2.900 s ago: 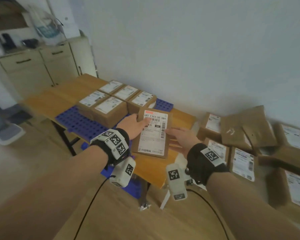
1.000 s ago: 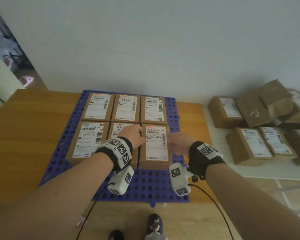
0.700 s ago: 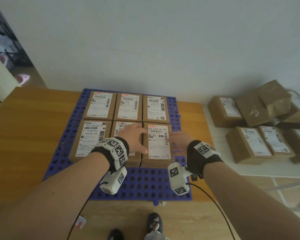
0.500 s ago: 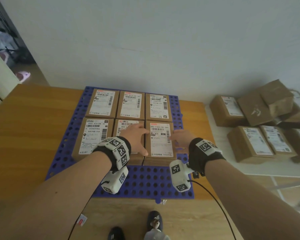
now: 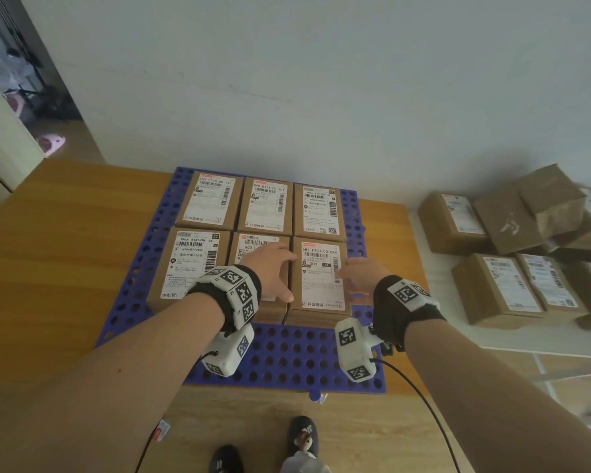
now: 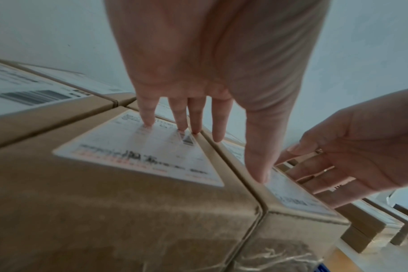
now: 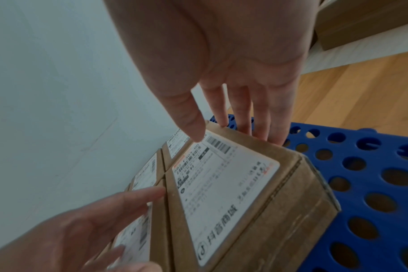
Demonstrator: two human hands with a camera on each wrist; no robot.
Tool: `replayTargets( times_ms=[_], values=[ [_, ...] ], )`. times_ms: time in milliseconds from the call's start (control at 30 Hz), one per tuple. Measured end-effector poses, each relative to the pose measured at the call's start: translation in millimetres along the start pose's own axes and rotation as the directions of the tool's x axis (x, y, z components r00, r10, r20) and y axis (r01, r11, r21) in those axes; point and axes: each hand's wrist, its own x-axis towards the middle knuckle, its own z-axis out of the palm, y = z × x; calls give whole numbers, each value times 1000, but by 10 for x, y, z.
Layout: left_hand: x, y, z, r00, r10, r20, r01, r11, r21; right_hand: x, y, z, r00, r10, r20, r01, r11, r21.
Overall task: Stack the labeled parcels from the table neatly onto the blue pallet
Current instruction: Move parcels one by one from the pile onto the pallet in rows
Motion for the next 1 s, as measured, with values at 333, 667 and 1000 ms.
replayTargets(
  times_ms=[333, 667, 1000],
  values=[
    [-75, 121, -347, 995, -2, -103, 5, 1000, 28, -332, -370, -184, 947, -307, -96, 248, 886, -391],
    [90, 734, -885, 951, 141, -275, -81, 973, 216, -815, -644, -604, 848, -484, -217, 221, 694, -685],
    [153, 1749, -719, 930, 323, -177, -264, 919, 292, -1045, -211, -1313, 815, -423, -396, -1, 682, -732]
  ],
)
